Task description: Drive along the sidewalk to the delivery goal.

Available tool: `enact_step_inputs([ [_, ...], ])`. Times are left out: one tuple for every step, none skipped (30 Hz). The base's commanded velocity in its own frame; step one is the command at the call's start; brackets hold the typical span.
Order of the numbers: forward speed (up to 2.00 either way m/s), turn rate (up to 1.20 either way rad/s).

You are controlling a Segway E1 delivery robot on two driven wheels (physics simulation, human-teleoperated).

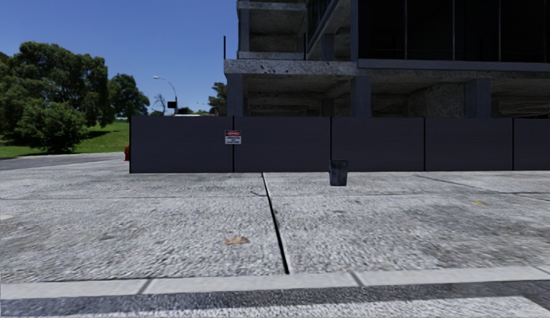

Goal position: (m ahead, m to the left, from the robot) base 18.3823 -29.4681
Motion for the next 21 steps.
enact_step_inputs([
  [2.00, 0.00],
  [2.00, 0.00],
  [2.00, 0.00],
  [2.00, 0.00],
  [2.00, 0.00],
  [1.90, 0.00],
  [1.90, 0.00],
  [1.68, 0.00],
  [1.58, 0.00],
  [1.54, 0.00],
  [1.53, 0.00],
  [1.53, 0.00],
  [1.52, 0.00],
  [1.52, 0.00],
  [1.52, 0.00],
  [1.52, 0.00],
  [1.52, 0.00],
  [1.52, 0.00],
  [1.52, 0.00],
  [1.52, 0.00],
  [1.52, 0.00],
])
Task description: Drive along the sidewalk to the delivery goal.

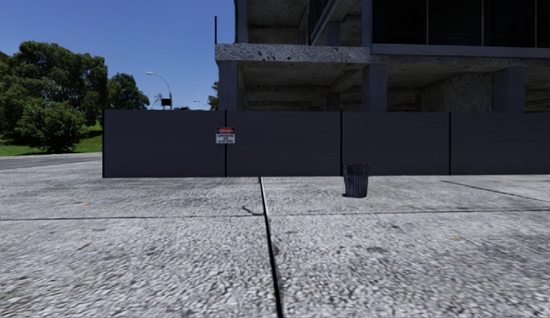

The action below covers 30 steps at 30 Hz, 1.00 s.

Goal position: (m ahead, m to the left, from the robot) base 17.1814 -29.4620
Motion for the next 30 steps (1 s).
enact_step_inputs([
  [1.52, 0.00],
  [1.52, 0.00],
  [1.52, 0.00],
  [1.52, 0.00],
  [1.52, 0.00],
  [1.52, -0.05],
  [1.52, -0.18],
  [1.52, -0.23],
  [1.52, -0.23],
  [1.52, -0.33],
  [1.52, -0.40],
  [1.52, -0.49],
  [1.52, -0.49],
  [1.52, -0.52],
  [1.52, -0.54],
  [1.51, -0.55],
  [1.48, -0.57],
  [1.48, -0.57],
  [1.41, -0.58],
  [1.38, -0.60],
  [1.36, -0.62],
  [1.36, -0.62],
  [1.35, -0.65],
  [1.34, -0.67],
  [1.33, -0.68],
  [1.33, -0.68],
  [1.33, -0.68],
  [1.33, -0.69],
  [1.33, -0.69],
  [1.33, -0.69],
])
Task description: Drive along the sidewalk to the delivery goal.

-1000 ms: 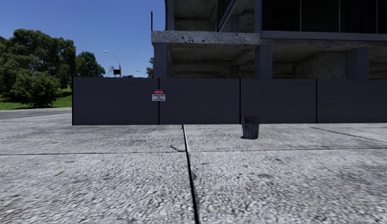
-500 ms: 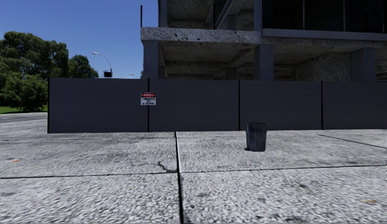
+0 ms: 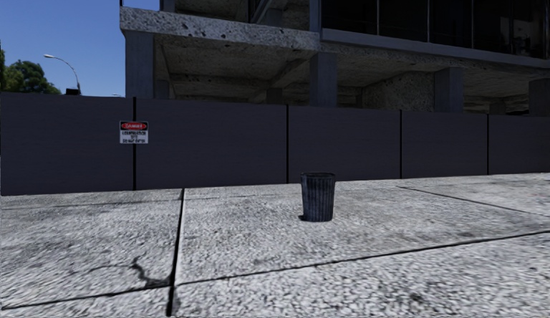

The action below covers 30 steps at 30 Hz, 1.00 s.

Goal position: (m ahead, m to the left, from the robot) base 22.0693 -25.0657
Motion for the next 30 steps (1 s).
enact_step_inputs([
  [1.33, -0.69],
  [1.33, -0.69],
  [1.33, -0.69],
  [1.33, -0.69],
  [1.33, -0.69],
  [1.33, -0.69],
  [1.33, -0.69],
  [1.33, -0.69],
  [1.33, -0.69],
  [1.33, -0.69],
  [1.33, -0.69],
  [1.33, -0.69],
  [1.33, -0.69],
  [1.33, -0.69],
  [1.33, -0.69],
  [1.33, -0.69],
  [1.33, -0.69],
  [1.33, -0.69],
  [1.33, -0.69],
  [1.33, -0.69],
  [1.33, -0.69],
  [1.33, -0.69],
  [1.33, -0.69],
  [1.33, -0.69],
  [1.33, -0.69],
  [1.33, -0.69],
  [1.33, -0.69],
  [1.33, -0.69],
  [1.33, -0.69],
  [1.33, -0.69],
])
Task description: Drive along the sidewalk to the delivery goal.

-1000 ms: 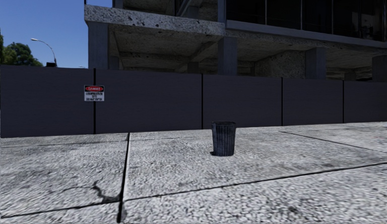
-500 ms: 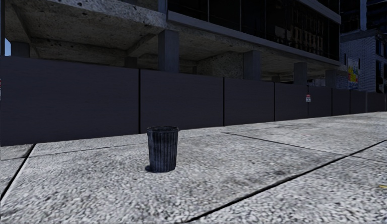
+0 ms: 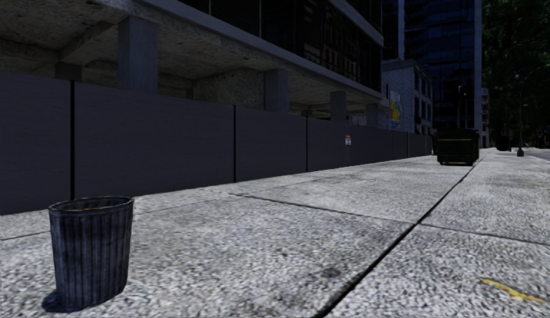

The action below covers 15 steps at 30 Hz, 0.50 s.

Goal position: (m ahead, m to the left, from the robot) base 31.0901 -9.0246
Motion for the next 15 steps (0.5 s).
enact_step_inputs([
  [1.33, -0.69],
  [1.33, -0.69],
  [1.33, -0.69],
  [1.33, -0.69],
  [1.33, -0.69],
  [1.57, -0.69],
  [2.00, -0.69],
  [2.00, -0.69],
  [2.00, -0.69],
  [2.00, -0.69],
  [2.00, -0.69],
  [2.00, -0.69],
  [2.00, -0.69],
  [2.00, -0.69],
  [2.00, -0.69],
])
